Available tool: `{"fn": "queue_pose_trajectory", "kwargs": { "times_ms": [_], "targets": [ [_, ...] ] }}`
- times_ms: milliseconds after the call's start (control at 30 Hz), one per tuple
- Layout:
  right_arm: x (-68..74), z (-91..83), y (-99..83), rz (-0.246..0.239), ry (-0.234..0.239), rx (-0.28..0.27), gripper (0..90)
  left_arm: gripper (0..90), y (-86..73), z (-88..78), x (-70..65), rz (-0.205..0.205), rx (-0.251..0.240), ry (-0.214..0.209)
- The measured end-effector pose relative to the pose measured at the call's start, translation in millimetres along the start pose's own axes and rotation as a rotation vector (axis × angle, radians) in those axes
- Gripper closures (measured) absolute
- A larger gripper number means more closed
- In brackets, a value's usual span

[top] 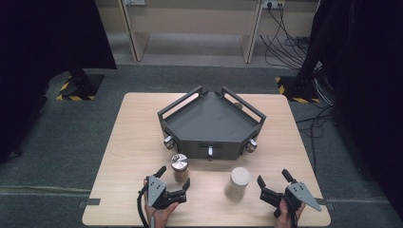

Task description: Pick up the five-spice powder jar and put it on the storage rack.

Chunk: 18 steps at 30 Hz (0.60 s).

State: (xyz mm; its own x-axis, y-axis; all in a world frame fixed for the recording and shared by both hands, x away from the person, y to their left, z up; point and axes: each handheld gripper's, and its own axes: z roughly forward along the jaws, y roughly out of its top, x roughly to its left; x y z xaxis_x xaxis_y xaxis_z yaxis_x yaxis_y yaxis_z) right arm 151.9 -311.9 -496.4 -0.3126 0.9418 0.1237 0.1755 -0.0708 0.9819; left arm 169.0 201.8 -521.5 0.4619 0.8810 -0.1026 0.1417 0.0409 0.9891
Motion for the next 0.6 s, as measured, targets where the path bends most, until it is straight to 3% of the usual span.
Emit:
{"fn": "queue_pose_trajectory", "kwargs": {
  "times_ms": [600],
  "targets": [
    [1.2,-1.0,-1.4,0.0,-0.009,-0.011,0.3,0.7,0.9,0.5,0.1,-0.002,0.005,0.0]
  ]
}}
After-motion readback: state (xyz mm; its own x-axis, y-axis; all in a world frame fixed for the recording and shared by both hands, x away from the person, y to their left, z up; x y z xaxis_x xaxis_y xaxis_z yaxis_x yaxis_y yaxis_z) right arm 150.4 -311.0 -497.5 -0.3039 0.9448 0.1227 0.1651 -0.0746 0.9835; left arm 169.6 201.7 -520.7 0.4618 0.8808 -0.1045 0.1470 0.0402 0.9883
